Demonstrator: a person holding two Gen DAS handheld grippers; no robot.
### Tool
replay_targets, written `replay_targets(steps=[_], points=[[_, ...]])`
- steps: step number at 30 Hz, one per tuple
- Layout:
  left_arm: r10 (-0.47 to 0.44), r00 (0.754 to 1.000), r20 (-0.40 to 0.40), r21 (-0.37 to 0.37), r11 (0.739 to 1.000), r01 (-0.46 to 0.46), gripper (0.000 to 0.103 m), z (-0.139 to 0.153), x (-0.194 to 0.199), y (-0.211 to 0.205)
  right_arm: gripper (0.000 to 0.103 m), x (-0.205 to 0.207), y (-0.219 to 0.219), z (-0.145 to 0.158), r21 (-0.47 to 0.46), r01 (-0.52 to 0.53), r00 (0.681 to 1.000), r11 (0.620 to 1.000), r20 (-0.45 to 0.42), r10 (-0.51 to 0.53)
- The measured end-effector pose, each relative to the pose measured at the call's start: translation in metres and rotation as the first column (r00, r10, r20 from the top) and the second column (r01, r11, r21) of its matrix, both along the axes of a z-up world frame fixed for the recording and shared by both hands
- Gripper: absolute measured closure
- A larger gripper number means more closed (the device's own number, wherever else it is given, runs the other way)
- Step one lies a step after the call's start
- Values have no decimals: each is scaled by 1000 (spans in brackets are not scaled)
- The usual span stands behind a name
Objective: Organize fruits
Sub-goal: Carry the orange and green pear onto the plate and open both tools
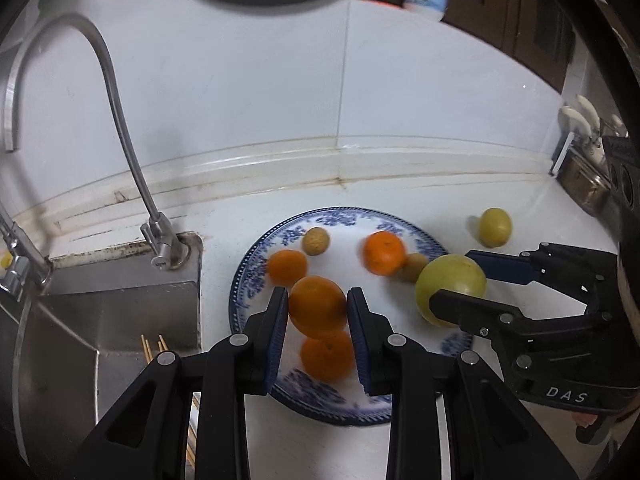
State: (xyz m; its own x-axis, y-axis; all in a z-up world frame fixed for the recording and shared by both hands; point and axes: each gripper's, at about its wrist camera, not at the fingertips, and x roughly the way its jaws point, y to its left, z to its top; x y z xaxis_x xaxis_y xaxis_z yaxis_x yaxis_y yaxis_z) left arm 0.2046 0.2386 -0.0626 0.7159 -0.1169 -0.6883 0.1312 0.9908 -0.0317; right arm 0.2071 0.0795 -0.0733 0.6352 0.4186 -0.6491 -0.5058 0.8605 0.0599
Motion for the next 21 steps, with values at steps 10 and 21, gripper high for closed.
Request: replay_targets(steps=[10,21], points=[[-20,996,-82,6,1000,21,73,-24,30,10,55,35,23,-16,-58,-24,999,998,-45,21],[-8,996,-85,14,1000,9,59,-24,31,16,55,47,31,-27,-80,-42,997,996,-72,36]])
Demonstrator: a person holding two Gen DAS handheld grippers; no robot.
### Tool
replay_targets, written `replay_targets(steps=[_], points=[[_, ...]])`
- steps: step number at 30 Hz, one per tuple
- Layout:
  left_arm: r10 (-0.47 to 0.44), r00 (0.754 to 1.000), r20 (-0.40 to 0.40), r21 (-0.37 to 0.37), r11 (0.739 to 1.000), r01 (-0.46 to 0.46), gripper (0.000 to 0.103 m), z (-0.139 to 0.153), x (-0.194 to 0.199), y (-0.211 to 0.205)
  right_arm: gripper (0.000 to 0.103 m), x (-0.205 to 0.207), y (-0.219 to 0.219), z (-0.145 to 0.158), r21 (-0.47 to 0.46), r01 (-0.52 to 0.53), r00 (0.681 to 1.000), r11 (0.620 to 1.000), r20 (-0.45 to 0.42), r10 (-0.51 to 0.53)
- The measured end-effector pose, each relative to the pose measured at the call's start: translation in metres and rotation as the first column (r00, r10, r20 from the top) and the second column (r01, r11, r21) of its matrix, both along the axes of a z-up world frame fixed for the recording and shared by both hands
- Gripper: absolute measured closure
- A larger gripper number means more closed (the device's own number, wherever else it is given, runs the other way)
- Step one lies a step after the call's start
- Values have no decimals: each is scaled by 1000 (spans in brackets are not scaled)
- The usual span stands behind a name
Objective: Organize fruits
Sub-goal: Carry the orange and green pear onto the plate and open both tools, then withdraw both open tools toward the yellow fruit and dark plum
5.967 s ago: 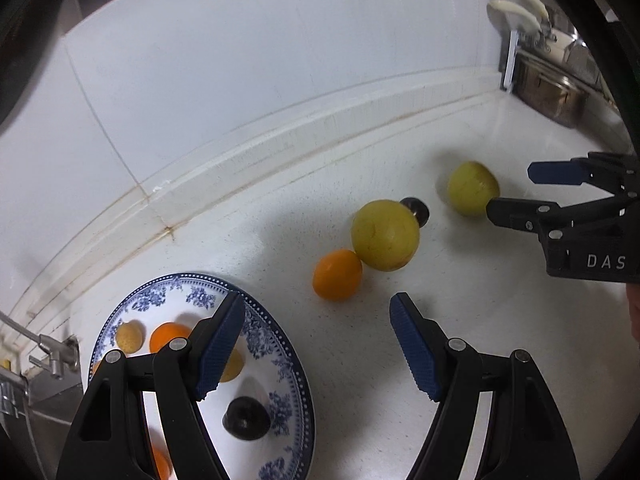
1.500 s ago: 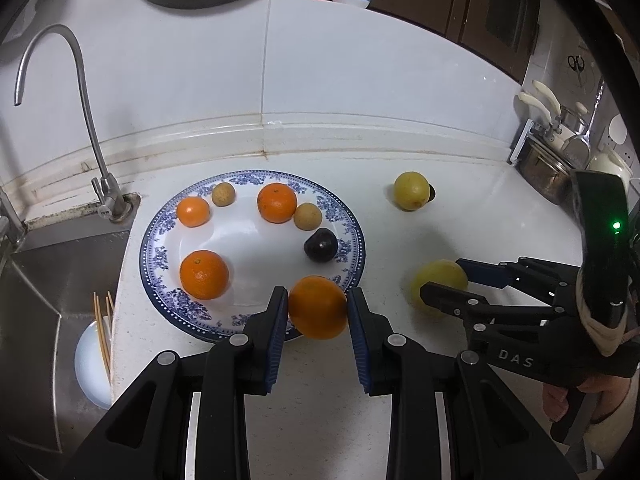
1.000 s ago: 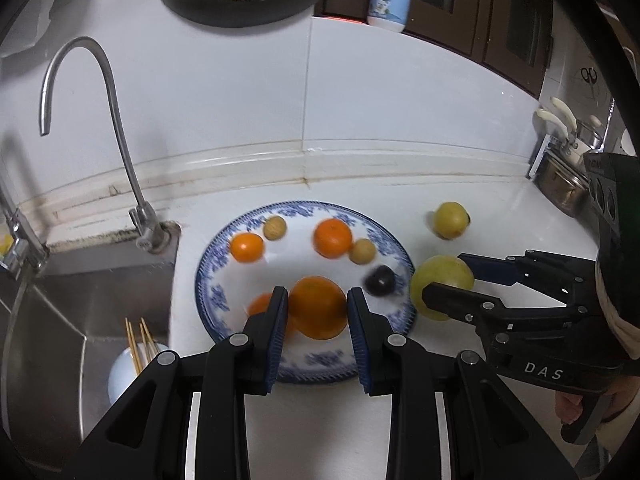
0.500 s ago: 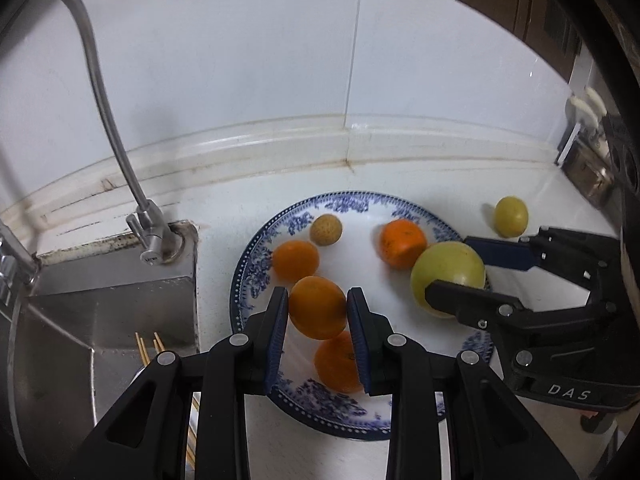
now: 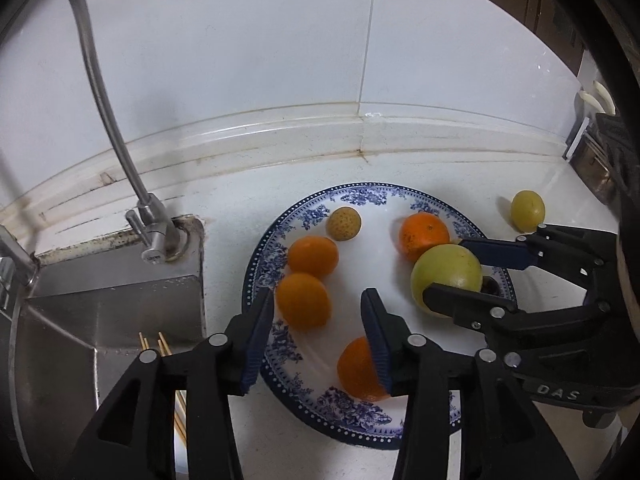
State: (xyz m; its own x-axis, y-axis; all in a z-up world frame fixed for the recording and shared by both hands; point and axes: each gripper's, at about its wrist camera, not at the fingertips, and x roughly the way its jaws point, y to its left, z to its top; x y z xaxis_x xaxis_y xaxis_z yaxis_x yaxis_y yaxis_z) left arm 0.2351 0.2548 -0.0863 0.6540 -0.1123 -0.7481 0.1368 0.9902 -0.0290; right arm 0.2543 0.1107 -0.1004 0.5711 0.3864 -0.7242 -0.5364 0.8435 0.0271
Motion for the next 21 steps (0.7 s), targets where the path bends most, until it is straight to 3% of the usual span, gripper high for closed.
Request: replay_targets(steps=[7,9,11,21], points=[[66,996,55,41,997,-68,57,17,-23,3,54,-3,-3,3,4,8,1000,1000,15,-8],[77,995,68,38,996,-79,56,22,-30,2,46,-6,-6,8,19,15,1000,1000,27,-15],[84,993,86,35,996,-87,55,29,-39,0,46,-9,-10,14,28,25,999,999,45,-26],[63,981,183,23,997,-69,43,58,-72,-34,39,-48,-57,46,69,114,982,991,144,-123]])
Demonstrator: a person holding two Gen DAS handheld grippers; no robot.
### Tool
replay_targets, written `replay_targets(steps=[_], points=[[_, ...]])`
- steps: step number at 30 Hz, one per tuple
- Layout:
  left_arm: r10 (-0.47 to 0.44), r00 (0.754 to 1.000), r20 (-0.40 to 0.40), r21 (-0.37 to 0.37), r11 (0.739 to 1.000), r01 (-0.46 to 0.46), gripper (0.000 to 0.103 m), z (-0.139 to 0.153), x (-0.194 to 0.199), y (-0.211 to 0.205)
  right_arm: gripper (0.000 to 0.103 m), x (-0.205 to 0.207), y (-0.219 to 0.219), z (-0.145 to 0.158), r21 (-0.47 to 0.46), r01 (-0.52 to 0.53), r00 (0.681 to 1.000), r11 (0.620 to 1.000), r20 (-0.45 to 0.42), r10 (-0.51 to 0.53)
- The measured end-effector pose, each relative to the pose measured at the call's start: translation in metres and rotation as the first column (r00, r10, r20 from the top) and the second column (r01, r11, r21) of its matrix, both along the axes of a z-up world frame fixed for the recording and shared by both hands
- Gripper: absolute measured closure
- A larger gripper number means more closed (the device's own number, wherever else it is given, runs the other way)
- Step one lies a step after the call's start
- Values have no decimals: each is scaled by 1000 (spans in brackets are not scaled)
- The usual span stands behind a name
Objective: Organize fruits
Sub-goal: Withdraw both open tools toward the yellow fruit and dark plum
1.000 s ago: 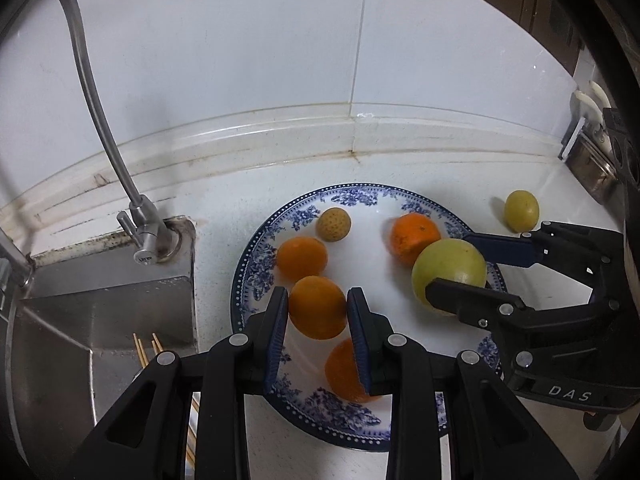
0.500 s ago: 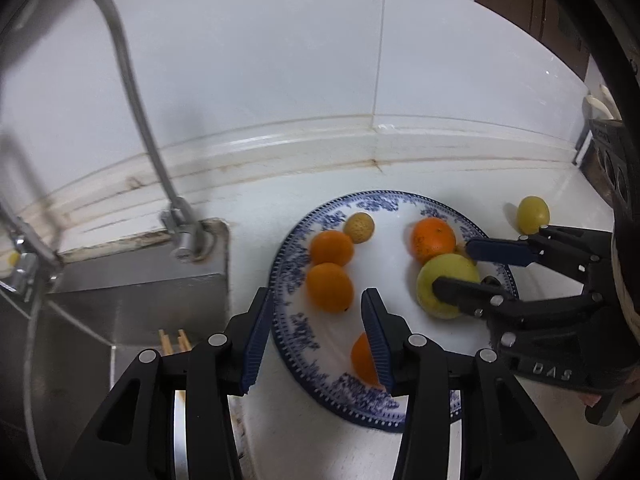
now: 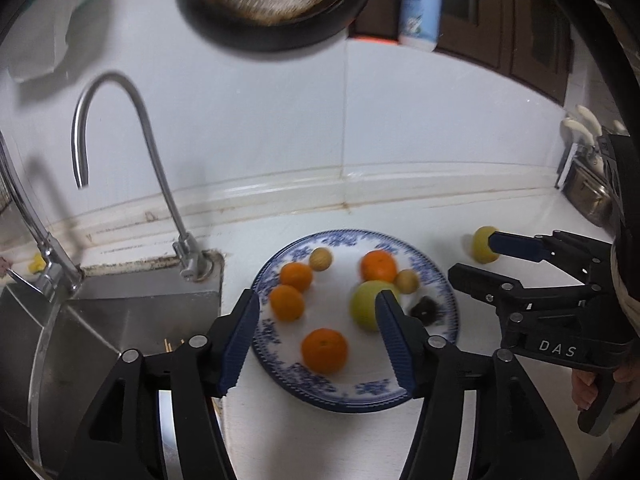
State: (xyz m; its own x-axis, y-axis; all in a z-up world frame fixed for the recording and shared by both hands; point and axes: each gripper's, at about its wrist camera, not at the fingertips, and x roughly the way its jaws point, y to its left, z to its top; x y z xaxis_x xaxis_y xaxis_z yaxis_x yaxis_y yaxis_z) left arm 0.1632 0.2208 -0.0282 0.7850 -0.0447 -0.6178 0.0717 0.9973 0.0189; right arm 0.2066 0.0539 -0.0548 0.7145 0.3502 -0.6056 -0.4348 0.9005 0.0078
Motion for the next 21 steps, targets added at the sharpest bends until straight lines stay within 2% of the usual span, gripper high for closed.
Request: replay_targets(steps=[4,10,21], points=[[-23,999,30,-7,1000,23,41,9,-11,-20,33,-15,-24,12,1,43,998,999,41,-43],[-82,995,61,-9,997,82,38,20,-19,-52,33,-35,-58,28,-5,98,990,995,105,-97],[-208,973,101,48,978,205,36,32,-13,-121,33,-48,-120,48,-47,161,973,986,173,-151]])
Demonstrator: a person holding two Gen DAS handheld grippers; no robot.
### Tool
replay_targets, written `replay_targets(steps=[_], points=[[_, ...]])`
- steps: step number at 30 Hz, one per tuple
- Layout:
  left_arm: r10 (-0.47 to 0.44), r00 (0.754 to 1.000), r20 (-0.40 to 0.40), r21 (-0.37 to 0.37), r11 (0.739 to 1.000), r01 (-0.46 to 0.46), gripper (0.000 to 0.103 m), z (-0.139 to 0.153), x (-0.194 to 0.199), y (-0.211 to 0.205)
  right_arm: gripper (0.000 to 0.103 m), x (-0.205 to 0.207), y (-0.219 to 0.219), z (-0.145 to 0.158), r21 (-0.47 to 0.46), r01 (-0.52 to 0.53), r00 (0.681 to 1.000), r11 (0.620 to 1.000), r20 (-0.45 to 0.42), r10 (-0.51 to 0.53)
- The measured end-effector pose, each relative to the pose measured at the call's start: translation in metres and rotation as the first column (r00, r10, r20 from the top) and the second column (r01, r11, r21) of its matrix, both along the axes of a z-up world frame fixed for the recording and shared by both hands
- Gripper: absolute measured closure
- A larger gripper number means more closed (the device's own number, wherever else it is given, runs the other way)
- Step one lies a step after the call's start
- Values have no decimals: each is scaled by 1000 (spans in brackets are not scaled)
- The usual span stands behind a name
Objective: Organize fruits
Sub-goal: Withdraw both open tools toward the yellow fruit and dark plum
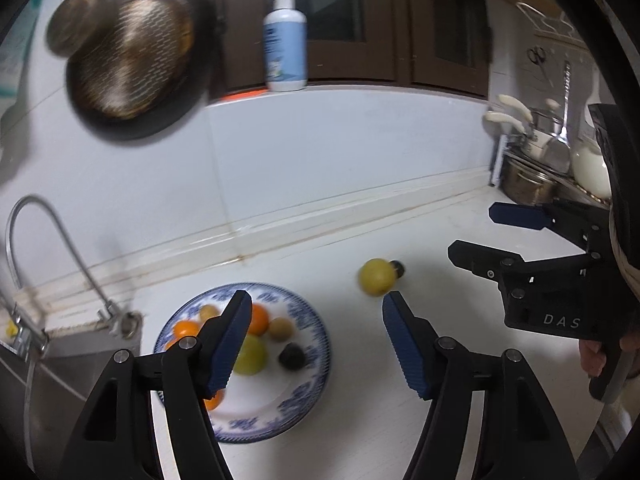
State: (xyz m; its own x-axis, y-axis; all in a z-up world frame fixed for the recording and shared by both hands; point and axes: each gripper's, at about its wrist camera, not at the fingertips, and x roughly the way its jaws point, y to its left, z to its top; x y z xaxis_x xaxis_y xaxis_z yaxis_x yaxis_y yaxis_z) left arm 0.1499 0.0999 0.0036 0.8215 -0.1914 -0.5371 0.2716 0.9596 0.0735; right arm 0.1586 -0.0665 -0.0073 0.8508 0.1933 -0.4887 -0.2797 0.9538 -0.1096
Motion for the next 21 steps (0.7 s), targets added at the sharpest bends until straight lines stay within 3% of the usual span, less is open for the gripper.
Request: replay_targets(steps=[10,21], points=[[-96,995,-11,36,995,97,36,-7,25,-51,33,19,-46,-4,-83,-20,999,996,-42,17],[-169,982,-82,101,979,176,36,-38,73,-83,33,66,-65,-27,-176,-133,984,975,-142,109]])
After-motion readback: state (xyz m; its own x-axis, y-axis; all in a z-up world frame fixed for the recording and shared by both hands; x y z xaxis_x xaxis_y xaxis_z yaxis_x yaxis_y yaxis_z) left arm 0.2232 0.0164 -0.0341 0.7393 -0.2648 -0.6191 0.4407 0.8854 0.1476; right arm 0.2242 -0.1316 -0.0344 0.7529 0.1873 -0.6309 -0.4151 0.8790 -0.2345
